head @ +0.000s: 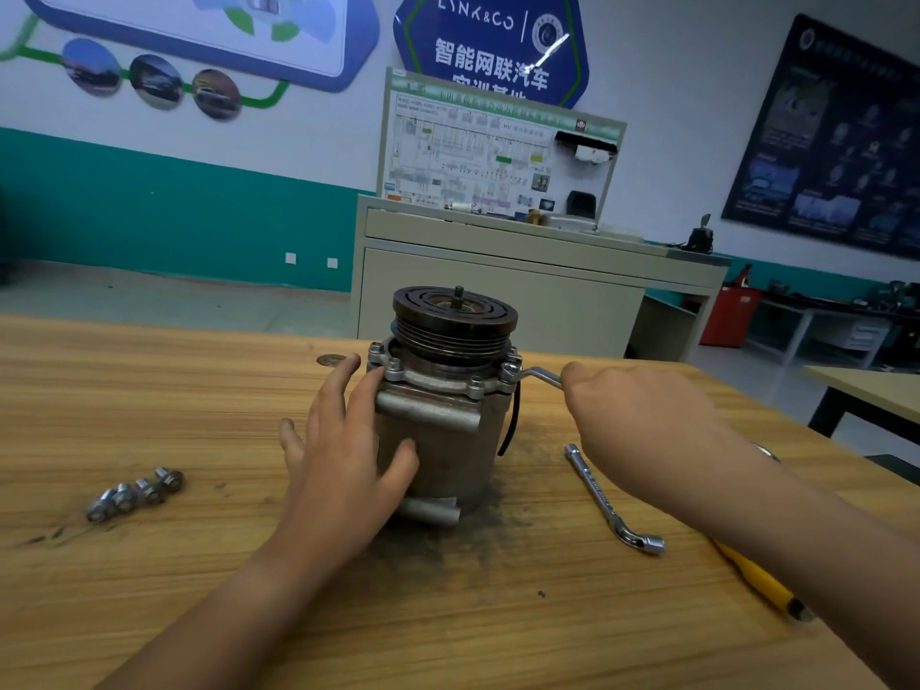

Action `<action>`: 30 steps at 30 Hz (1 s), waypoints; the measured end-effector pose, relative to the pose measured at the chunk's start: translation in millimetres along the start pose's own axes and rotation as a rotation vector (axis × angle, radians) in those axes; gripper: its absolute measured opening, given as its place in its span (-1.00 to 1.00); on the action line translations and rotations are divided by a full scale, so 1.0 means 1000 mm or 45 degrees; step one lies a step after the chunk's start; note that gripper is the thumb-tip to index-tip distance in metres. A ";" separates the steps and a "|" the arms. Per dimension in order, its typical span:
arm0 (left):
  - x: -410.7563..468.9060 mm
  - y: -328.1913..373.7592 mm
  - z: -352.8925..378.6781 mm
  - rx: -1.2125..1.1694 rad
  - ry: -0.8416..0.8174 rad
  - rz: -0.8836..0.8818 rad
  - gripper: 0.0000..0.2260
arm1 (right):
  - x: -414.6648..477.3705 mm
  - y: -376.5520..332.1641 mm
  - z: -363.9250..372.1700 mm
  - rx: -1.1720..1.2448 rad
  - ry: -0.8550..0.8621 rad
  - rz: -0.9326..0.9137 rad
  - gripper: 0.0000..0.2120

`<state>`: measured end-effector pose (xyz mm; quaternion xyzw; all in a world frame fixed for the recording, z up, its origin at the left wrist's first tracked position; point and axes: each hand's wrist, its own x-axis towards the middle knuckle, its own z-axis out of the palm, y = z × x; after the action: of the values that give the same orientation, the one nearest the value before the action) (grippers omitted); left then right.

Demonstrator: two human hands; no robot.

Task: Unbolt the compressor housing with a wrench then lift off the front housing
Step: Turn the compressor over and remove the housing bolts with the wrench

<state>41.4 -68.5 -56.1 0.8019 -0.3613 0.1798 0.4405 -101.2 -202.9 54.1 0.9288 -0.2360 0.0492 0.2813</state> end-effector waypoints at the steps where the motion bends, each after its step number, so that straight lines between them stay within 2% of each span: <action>1: 0.000 0.000 0.000 0.000 -0.003 -0.003 -0.41 | 0.000 0.001 0.001 0.003 0.003 -0.011 -0.74; 6: 0.000 0.000 0.001 -0.032 -0.025 -0.010 -0.37 | 0.003 0.010 0.000 0.040 -0.001 -0.110 -0.66; 10: -0.001 0.001 0.003 -0.046 -0.035 -0.019 -0.36 | 0.010 0.015 -0.005 0.092 -0.027 -0.146 -0.73; 14: -0.002 0.002 0.003 -0.073 -0.042 -0.028 -0.36 | 0.011 0.014 -0.003 0.088 -0.004 -0.158 -0.72; 18: -0.002 0.001 0.004 -0.082 -0.057 -0.043 -0.35 | 0.013 0.017 0.007 -0.012 0.026 -0.161 -0.72; 24: -0.003 0.001 0.003 -0.110 -0.063 -0.043 -0.35 | 0.036 0.025 0.016 -0.285 0.042 -0.199 -0.82; 27: -0.002 0.001 0.003 -0.113 -0.073 -0.046 -0.35 | 0.061 0.022 0.019 -0.201 0.129 -0.159 -0.78; 30: -0.001 0.001 0.002 -0.102 -0.066 -0.041 -0.36 | 0.081 0.012 0.029 -0.030 0.332 -0.192 -0.71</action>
<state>40.1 -69.9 -57.1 0.7938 -0.3666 0.1374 0.4655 -36.1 -261.3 54.0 0.9263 -0.1275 0.1454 0.3235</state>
